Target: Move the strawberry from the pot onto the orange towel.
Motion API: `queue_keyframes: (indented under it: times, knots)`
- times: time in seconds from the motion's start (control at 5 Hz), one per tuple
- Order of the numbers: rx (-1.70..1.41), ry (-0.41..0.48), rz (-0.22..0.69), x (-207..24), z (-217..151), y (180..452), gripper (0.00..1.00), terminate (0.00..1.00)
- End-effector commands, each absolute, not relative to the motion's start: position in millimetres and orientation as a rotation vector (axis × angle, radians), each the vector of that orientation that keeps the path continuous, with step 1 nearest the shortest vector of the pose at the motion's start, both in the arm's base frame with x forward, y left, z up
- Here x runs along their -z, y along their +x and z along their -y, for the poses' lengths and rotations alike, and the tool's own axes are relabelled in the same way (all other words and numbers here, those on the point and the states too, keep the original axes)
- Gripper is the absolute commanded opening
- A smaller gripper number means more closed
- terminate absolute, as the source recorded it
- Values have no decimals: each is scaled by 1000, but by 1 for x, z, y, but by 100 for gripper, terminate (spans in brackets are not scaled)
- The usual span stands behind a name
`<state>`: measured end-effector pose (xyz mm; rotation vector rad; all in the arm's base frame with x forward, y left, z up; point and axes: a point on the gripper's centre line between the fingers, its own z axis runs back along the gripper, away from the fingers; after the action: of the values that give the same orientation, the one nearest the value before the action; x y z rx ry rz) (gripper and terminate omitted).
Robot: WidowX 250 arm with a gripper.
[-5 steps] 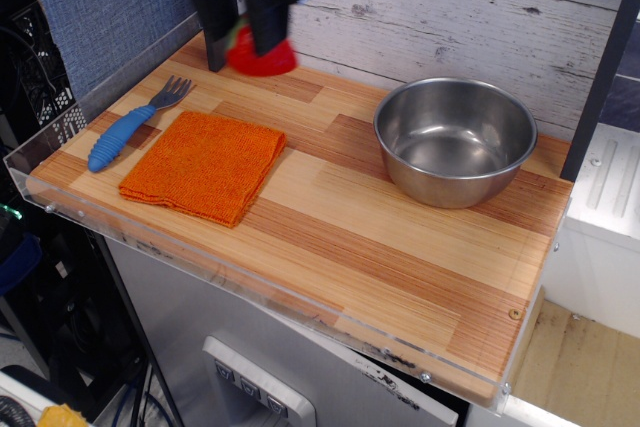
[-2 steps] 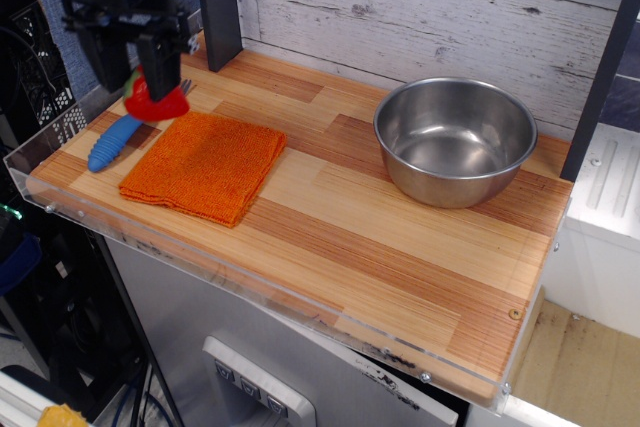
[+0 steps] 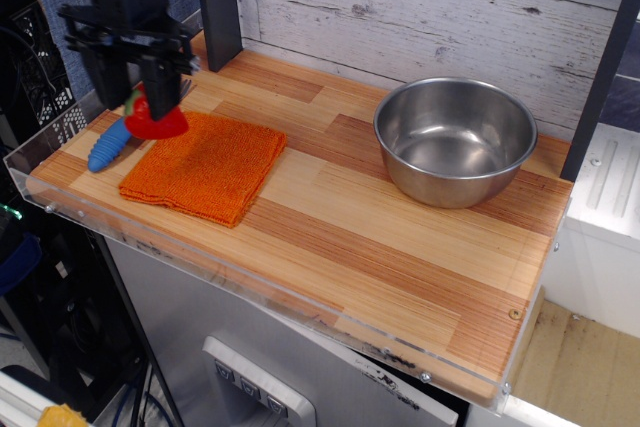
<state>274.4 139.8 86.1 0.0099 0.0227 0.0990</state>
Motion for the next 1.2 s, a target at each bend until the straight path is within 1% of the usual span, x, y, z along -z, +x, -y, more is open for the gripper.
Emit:
queue_keyframes:
  times: [0.0,0.2,0.4,0.6,1.0]
  knots:
    - [-26,29,30,-106,-121,268,100,0]
    - [-3,47,68,-132,-108,275,100,0]
    - [60,44,162,-181,-81,284,100,0]
    - [100,21,192,-196,-68,287,100,0]
    - [86,43,158,-187,-64,288,100,0]
